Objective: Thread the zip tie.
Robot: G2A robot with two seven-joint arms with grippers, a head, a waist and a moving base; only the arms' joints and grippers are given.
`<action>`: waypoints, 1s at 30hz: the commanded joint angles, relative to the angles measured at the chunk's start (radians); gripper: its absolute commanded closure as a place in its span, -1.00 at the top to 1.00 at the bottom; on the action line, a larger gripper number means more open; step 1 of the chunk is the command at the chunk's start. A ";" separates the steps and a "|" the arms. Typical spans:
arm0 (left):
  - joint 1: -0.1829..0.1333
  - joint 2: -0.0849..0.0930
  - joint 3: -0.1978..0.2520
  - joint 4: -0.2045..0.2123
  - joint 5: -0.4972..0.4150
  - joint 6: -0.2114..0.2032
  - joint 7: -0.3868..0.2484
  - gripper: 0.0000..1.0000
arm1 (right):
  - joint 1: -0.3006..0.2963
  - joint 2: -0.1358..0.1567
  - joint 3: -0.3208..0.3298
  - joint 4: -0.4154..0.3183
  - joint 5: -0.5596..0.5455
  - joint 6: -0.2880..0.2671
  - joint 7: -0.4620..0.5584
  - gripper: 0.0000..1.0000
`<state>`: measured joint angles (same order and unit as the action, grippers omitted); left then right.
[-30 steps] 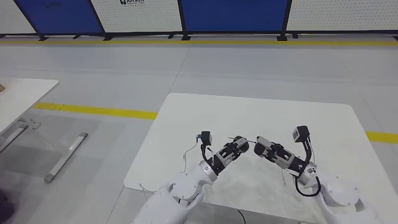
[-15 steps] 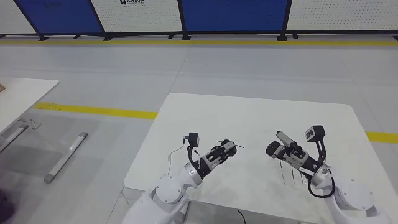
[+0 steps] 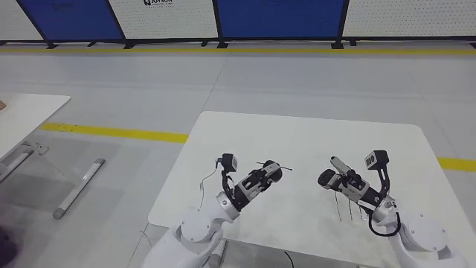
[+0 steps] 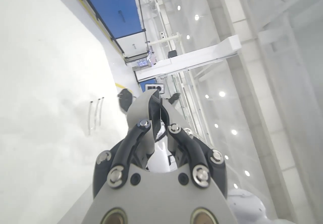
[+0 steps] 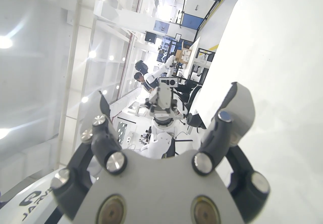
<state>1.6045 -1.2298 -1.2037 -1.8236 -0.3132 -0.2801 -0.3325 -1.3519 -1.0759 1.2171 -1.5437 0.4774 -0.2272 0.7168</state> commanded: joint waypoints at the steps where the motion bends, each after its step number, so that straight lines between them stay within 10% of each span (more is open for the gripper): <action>1: 0.026 0.005 -0.028 -0.075 -0.012 -0.005 -0.008 -1.00 | 0.000 0.000 0.000 0.000 0.000 0.000 0.000 1.00; 9: 0.123 0.023 -0.121 -0.342 -0.049 0.009 -0.045 -1.00 | 0.000 0.000 0.000 0.000 0.000 0.000 0.000 1.00; 15: 0.161 0.028 -0.142 -0.386 0.006 0.022 -0.035 -1.00 | 0.000 0.000 0.000 0.000 0.000 0.000 0.000 1.00; 30: 0.056 0.021 -0.026 -0.001 0.192 0.159 0.041 -1.00 | 0.000 0.000 0.000 0.000 0.000 0.000 0.000 1.00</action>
<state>1.6671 -1.2077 -1.2394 -1.8487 -0.1271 -0.1209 -0.2896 -1.3519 -1.0759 1.2171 -1.5437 0.4775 -0.2272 0.7168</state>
